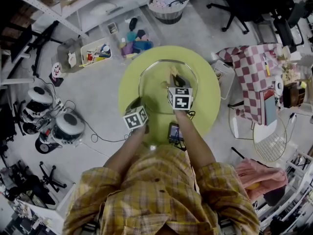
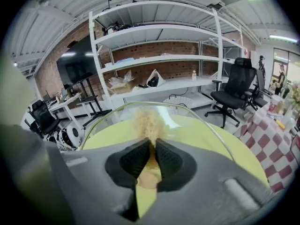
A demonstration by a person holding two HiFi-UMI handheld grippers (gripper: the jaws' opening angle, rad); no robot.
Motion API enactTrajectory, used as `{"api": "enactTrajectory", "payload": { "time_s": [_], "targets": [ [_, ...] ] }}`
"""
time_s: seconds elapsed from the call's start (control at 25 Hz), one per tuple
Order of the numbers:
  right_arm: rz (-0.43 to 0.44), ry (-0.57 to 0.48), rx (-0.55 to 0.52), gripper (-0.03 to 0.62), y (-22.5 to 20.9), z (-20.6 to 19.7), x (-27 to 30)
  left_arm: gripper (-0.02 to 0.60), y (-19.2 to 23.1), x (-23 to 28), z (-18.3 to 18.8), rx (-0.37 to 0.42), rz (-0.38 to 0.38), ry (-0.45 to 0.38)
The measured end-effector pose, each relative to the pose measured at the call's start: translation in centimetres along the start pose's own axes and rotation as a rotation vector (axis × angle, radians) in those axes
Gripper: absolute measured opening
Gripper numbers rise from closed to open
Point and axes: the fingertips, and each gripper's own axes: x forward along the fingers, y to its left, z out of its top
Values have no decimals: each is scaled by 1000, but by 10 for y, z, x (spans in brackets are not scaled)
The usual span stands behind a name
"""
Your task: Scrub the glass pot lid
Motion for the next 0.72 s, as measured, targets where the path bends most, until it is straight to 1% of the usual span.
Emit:
{"api": "enactTrajectory", "payload": {
  "time_s": [0.08,0.24,0.4,0.56,0.72],
  "targets": [
    [-10,-5,17,38,-7,0,-3,52,-1,0,-1,-2,3,0],
    [-41,-17,87,38,-28,1,-10,52,-1,-1,-1,6,9,-1],
    [-61,-23,96,38,-42,-1,-17,52,-1,-1,-3,4,6,-4],
    [-81,-32,138,38,-57,-3,-24,52,-2,1,-5,13,3,-4],
    [-95,-32,138,38,-67,-5,-30,52,-1,-2,-3,6,12,-10]
  ]
}}
